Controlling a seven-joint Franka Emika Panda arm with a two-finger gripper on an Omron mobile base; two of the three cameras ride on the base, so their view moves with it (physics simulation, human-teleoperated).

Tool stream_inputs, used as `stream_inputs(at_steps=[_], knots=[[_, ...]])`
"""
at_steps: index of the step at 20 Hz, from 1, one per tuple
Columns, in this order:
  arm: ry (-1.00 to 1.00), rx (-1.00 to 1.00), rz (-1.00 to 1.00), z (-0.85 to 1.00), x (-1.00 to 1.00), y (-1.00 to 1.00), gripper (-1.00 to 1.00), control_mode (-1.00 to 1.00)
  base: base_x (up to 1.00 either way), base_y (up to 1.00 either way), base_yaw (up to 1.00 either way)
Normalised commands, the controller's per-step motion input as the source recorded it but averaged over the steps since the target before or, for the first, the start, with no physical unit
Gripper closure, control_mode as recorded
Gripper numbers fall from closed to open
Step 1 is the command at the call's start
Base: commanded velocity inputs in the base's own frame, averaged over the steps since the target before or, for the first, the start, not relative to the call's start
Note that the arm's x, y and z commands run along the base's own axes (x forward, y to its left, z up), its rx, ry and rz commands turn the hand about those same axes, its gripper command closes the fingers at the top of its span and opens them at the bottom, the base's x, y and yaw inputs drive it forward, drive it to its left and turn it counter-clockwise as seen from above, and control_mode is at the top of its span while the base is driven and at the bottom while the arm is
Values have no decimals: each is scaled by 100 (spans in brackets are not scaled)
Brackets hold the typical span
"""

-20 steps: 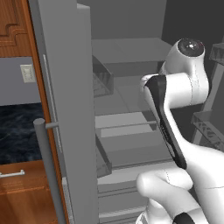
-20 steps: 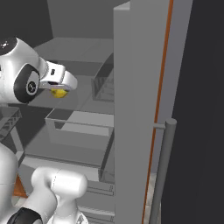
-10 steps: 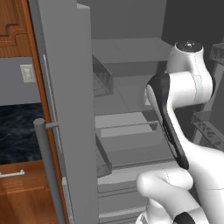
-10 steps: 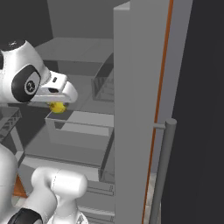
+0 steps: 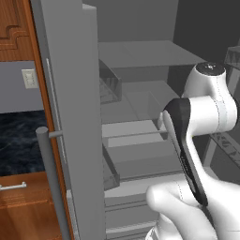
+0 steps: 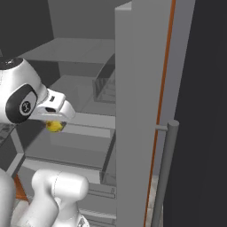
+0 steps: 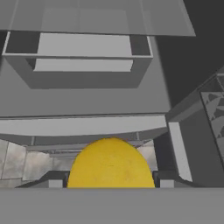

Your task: Retrieve a lemon from the fridge and place it on the cutting board with the fish.

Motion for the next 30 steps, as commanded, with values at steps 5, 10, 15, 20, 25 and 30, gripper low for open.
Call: stream_inputs(at_steps=[5,10,15,20,25,30], knots=[[-1,4,0,-8,-9,-5,100,-100,0,0,0],[0,3,0,0,0,0,100,-100,0,0,0],[2,0,0,0,0,0,100,-100,0,0,0],[2,0,0,-6,0,0,100,-100,0,0,0],[0,0,0,0,0,0,100,-100,0,0,0],[0,0,0,0,-2,0,100,-100,0,0,0]])
